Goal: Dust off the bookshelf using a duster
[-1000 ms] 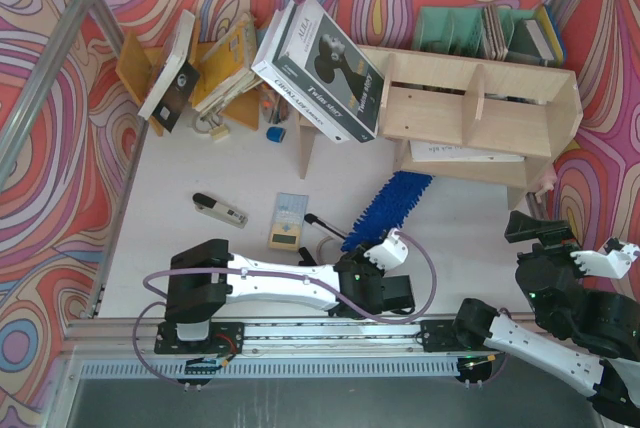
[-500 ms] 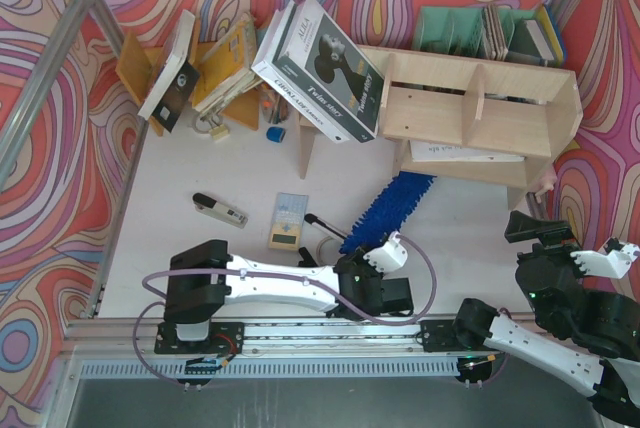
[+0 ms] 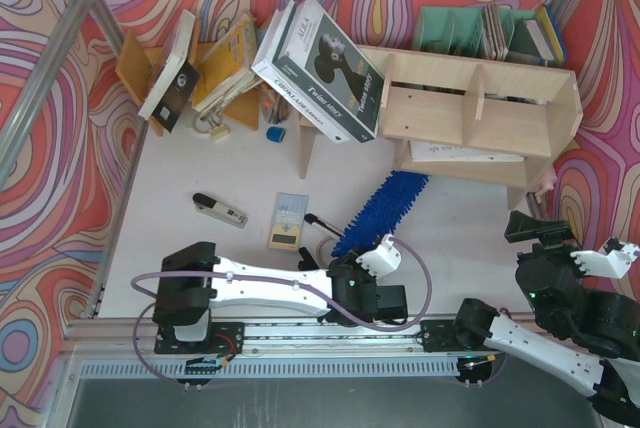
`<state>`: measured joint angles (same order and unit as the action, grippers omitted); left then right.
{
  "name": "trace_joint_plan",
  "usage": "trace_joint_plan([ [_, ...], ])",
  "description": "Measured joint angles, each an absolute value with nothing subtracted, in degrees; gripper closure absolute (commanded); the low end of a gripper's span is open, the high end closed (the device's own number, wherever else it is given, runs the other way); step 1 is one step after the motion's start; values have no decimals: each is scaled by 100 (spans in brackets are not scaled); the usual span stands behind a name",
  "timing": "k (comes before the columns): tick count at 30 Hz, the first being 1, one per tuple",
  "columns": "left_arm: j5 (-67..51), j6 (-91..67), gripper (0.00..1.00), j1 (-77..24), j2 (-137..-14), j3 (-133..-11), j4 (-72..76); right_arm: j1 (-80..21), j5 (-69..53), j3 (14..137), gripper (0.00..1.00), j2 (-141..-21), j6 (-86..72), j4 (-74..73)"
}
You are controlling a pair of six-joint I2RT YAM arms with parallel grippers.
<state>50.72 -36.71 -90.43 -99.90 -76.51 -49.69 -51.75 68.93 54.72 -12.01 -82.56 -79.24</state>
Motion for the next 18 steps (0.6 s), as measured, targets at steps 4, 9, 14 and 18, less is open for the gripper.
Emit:
trace_joint_plan([
  [4,4888,-3747,100,-8962,-10388,-7787,-5087,-5175,6893,5472,1,-1199,-8256,-7924],
  [9,4845,-3793,100,-8952,-10440,-7874,-5262,-5175,6893,5472,1,-1199,-8256,-7924],
  [14,5050,-3870,100,-9017,-10431,-8141,-5459,-5175,6893,5472,1,-1199,-8256,-7924],
  [18,5183,-3935,100,-9094,-10283,-8149,-5533,-5175,6893,5472,1,-1199,-8256,-7924],
])
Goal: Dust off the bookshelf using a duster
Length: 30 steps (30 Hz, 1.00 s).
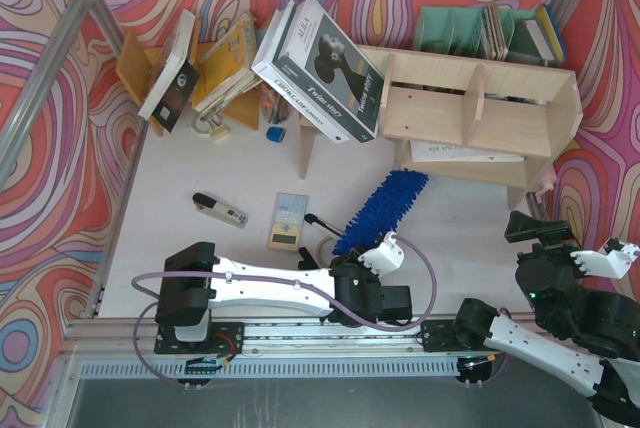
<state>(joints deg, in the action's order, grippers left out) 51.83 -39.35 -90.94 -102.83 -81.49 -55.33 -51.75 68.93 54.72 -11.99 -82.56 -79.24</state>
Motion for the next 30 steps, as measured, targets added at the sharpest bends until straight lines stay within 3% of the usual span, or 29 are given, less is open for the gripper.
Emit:
trace_joint_plan([
  [15,4032,-3885,100,-8877,-10256,-7649,-5188,-5175,6893,5472,1,-1170,-8256,-7922],
  [30,5120,-3756,100,-9065,-9762,-7690,-4930,-5175,6893,5472,1,-1164,-8256,-7924],
])
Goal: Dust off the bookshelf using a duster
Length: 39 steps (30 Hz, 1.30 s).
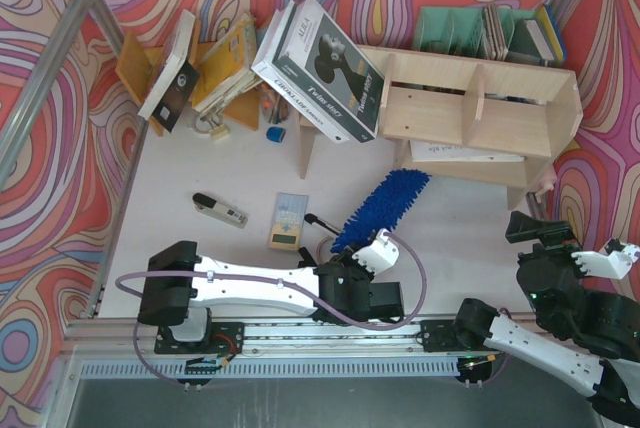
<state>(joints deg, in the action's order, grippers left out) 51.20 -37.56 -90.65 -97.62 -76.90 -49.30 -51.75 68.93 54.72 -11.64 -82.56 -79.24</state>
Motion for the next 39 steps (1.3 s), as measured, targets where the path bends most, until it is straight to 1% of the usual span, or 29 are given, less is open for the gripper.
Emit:
trace_joint_plan([
  [5,5151,-3454,100,-9065,-9719,-7428,-4556,-5175,6893,5472,1,-1164,-8256,-7924],
  [14,5089,-2550,100,-9056,-9988,-7251,-3229,-5175,6893,5472,1,-1164,-8259,-7924],
  [28,4407,-1162,100,-8925,-10543,-7231,-1166,-5175,6893,5472,1,-1122,-8259,-7924],
  [34,4119,-856,100,-8698,-10986,-7463,-764,-5175,6893,5472,1,-1122,-8259,-7922],
  [39,4066,-790,100,-8646,-11295,-7767,-755,-5175,6893,5472,1,-1122,-8259,-7924],
])
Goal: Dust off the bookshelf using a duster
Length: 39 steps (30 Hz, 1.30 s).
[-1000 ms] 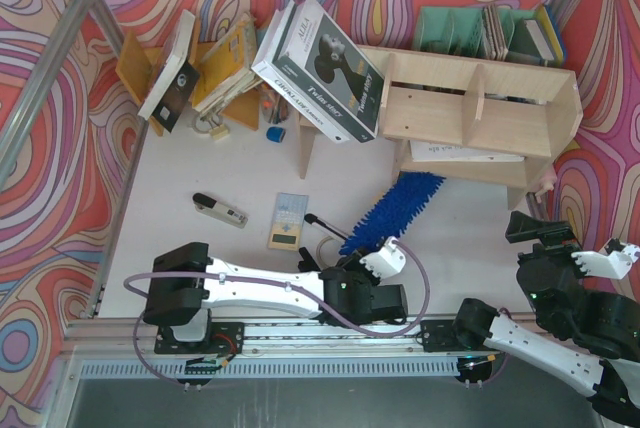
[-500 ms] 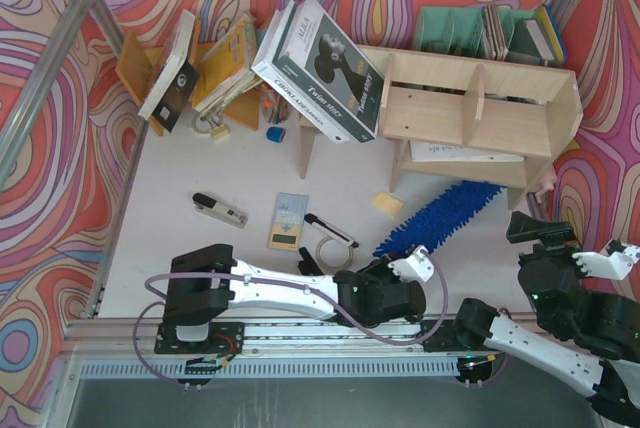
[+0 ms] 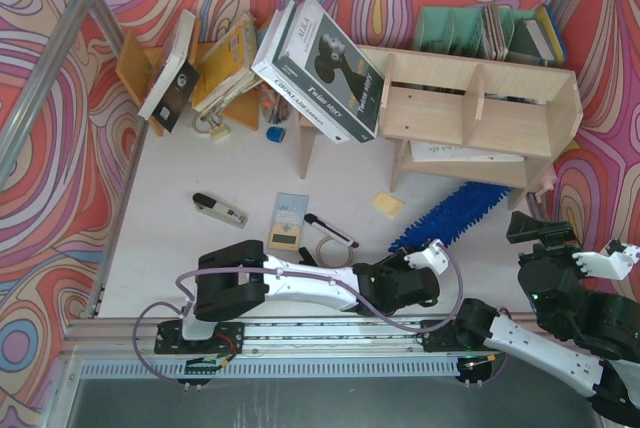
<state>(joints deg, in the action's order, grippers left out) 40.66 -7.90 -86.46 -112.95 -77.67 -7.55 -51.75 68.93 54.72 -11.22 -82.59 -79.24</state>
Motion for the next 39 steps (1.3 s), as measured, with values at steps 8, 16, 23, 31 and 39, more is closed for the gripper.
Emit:
trace_joint_plan([
  [8,3830,-1011,100,-8429,-11633,-8090,-1337,-5175,6893,5472,1,-1122,-8261,-7924],
  [16,3848,-1015,100,-8379,-11697,-8195,-1490,-5175,6893,5472,1,-1122,-8259,-7924],
  [23,3990,-873,100,-8346,-11690,-8372,-1245,-5175,6893,5472,1,-1122,-8259,-7924],
  [31,3765,-838,100,-8211,-11740,-8825,-1457,-5175,6893,5472,1,-1120,-8261,-7924],
  [39,3395,-934,100,-8208,-12182,-9083,-2016,-5175,6893,5472,1,-1120,-8261,-7924],
])
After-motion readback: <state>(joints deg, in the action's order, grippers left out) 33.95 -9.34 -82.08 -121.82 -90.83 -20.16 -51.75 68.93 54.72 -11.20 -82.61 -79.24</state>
